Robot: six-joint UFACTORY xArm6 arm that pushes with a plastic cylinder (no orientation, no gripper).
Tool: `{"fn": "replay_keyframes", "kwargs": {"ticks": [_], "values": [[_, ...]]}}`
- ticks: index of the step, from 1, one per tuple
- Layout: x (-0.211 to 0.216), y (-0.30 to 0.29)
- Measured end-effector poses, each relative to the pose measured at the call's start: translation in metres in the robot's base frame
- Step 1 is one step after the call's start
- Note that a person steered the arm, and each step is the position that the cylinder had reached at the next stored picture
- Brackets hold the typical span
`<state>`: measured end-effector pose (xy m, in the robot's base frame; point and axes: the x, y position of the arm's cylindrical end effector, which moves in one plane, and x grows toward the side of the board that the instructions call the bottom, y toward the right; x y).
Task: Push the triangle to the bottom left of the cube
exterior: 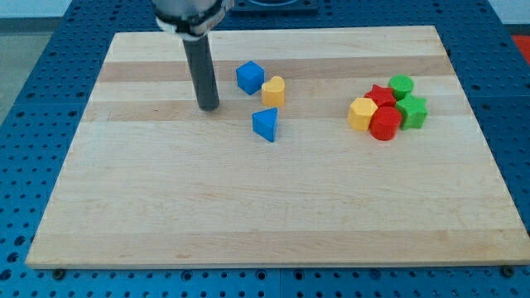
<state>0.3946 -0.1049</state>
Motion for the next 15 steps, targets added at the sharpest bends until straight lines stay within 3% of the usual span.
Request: {"fn": "replay_keyframes", "kwargs": {"ticks": [2,3,4,7,10,15], "values": [[0.084,0.041],[0.088,0.085],[0.082,0.114],[0.048,0.117],[0.041,0.065],[0.013,0.065]]}}
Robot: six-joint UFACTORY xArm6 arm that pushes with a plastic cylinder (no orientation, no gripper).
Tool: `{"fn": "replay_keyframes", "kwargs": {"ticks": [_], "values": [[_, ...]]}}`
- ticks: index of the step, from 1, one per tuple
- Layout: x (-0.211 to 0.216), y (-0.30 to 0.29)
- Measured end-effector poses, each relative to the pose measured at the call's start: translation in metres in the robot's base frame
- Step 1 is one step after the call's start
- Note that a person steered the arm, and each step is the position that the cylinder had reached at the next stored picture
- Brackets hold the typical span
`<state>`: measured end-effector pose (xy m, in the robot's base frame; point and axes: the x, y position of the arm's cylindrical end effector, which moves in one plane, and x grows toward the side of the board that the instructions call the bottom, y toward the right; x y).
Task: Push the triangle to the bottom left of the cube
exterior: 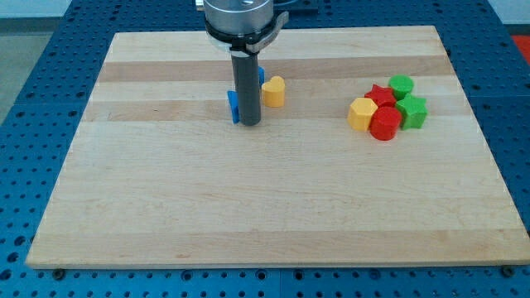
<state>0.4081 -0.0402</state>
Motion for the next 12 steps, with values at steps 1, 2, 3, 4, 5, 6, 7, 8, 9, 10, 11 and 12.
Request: {"fn": "replay_keyframes", "kwargs": {"ticks": [1,2,3,4,5,6,7,8,9,10,11,12], "values": [[0.001,0.000],[0.017,-0.005],[0.023,-0.009],[0.018,-0.009],[0.013,-0.010],[0.012,-0.013],[0.012,-0.021],[0.012,-0.022],[0.009,-0.022],[0.002,-0.022],[-0.003,-0.022],[-0.009,-0.022]]}}
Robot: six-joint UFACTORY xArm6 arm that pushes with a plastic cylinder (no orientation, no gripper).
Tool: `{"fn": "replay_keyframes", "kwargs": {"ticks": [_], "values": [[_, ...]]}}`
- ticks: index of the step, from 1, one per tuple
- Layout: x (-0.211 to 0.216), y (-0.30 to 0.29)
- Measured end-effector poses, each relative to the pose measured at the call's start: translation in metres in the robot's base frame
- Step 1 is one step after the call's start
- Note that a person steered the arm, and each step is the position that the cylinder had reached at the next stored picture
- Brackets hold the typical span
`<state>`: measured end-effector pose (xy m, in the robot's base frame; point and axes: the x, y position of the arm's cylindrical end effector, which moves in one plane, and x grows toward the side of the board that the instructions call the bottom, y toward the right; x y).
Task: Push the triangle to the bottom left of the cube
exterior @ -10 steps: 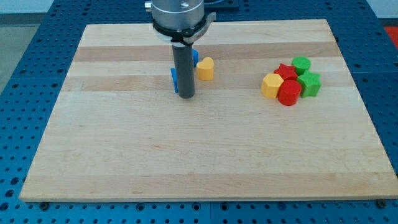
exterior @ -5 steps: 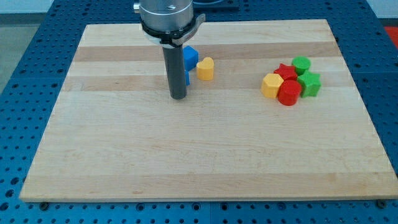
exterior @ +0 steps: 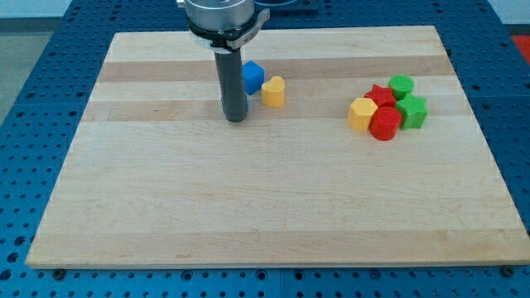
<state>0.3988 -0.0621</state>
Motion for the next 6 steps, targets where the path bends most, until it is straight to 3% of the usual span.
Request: {"fn": "replay_keyframes", "kwargs": {"ticks": [4,6], "values": [[0.010,-0.003],[0.012,-0.058]]}}
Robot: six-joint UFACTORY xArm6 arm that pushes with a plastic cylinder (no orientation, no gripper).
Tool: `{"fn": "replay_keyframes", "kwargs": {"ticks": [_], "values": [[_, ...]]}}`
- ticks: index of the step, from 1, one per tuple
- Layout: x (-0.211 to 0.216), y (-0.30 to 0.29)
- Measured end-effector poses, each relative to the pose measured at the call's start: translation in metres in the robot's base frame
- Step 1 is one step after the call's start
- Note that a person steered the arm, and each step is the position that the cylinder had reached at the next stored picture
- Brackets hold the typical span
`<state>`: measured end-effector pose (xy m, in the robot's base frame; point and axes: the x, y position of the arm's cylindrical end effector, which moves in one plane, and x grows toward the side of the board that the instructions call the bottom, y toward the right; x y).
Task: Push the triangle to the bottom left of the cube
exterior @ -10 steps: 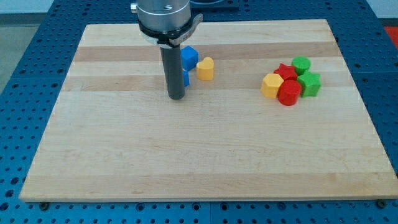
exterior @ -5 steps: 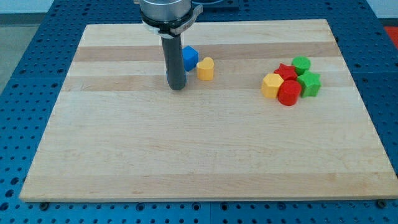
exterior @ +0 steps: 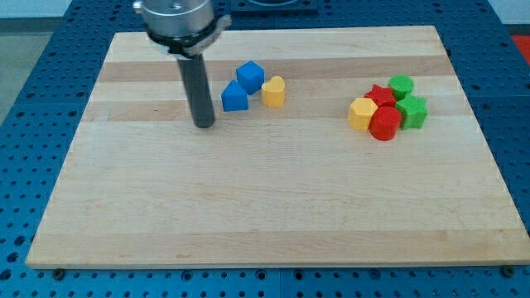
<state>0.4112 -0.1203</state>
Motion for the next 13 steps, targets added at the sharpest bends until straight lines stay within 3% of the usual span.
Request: {"fn": "replay_keyframes", "kwargs": {"ticks": [2,13], "values": [[-0.037,-0.014],[-0.039,0.030]]}}
